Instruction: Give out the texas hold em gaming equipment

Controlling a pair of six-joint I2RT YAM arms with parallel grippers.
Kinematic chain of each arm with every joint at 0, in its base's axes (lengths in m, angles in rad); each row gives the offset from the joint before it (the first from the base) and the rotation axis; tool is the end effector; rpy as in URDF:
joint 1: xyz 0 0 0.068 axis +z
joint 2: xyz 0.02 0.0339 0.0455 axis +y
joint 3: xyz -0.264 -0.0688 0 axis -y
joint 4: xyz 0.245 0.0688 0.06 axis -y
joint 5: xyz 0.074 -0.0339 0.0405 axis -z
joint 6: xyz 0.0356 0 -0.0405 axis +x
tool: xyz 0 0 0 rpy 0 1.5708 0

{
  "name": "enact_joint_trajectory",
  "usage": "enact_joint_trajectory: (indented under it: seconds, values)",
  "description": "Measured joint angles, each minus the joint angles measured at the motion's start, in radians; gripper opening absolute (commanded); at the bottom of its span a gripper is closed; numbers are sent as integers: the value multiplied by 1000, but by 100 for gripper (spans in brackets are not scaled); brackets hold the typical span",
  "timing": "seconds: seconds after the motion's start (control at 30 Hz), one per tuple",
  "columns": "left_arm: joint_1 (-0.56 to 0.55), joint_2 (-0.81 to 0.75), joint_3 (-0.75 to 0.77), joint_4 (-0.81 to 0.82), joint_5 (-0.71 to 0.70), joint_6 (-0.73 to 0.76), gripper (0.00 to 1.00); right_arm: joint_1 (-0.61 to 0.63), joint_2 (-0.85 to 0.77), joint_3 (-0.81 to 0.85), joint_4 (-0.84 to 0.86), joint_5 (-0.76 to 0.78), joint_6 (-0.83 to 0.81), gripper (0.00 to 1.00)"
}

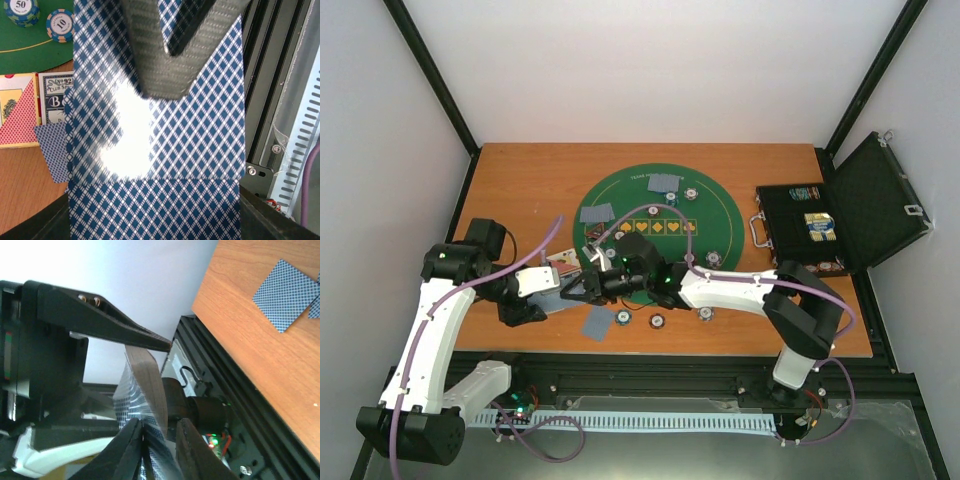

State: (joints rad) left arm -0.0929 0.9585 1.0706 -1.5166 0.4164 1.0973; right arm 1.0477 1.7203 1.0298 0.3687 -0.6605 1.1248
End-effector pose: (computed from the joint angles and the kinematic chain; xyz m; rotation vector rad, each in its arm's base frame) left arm 0.1208 -0.0257 0.3115 1.5931 2.2663 -0.4018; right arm 0.1726 0.3429 0.2325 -0.4945 2.3943 1.8927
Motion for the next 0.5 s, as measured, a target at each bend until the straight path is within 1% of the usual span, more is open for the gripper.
enact_joint_trajectory:
  seconds: [0.03, 0.07, 0.3, 0.4, 0.5]
  values:
    - [0, 0, 0, -1, -1, 0, 1, -1, -8, 2, -17, 2, -8, 6]
    - [0, 0, 0, -2, -2, 0, 1, -2, -16, 4, -33, 2, -20, 3]
    - [0, 0, 0, -3, -5, 0, 1, -30, -72, 24, -191, 23, -95, 3]
    - [0, 0, 3, -3, 0, 1, 1, -68, -95, 20, -277, 30, -126, 3]
    - [0, 0, 6, -3, 4, 1, 1, -141, -146, -27, -341, 26, -162, 3]
